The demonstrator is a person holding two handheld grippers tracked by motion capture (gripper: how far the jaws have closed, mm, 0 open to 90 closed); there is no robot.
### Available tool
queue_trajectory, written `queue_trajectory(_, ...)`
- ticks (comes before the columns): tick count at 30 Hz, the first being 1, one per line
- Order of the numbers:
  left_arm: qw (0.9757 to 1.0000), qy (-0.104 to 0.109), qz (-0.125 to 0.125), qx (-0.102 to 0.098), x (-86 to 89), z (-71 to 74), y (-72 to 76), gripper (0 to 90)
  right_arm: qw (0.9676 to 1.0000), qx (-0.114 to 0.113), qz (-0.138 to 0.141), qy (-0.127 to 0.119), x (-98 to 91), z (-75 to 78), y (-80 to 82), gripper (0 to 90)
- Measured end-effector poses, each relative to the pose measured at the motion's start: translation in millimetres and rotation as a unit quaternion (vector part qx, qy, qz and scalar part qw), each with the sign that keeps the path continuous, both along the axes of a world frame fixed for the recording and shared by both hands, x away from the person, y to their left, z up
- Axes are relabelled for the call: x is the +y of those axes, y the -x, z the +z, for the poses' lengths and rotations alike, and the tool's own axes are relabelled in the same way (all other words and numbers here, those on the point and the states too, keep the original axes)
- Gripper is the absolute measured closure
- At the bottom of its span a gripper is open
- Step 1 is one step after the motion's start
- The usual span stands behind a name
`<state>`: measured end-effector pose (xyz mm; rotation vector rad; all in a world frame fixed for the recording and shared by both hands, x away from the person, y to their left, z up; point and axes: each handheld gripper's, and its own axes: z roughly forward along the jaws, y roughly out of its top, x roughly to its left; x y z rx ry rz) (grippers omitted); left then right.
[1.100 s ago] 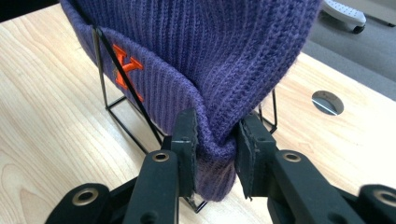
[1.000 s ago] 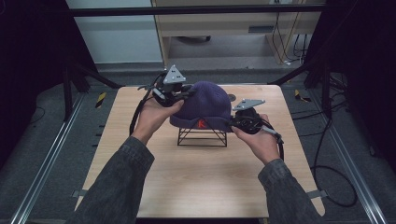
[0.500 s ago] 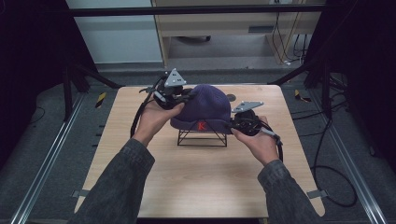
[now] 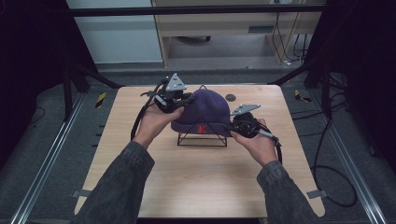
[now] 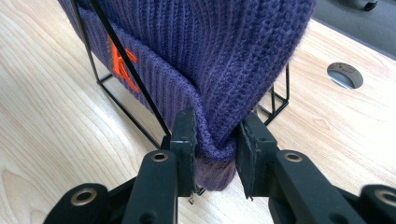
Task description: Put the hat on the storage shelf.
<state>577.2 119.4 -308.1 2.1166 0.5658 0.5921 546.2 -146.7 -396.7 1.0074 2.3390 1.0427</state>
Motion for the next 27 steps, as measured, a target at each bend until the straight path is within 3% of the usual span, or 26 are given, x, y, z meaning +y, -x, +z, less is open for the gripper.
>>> queue_trajectory(14, 0.9999, -0.002, -0.001, 0.010, 0.8, -14.4, 1.0, 78.7, 0.9999, 0.015, -0.002, 0.004, 1.5, -16.3, -1.9, 69.5)
queue_trajectory(27, 0.9999, -0.007, 0.000, 0.012, 1.4, -22.1, 2.8, 78.8, 0.9997, 0.018, -0.003, 0.014, 2.6, -20.0, -2.4, 69.4)
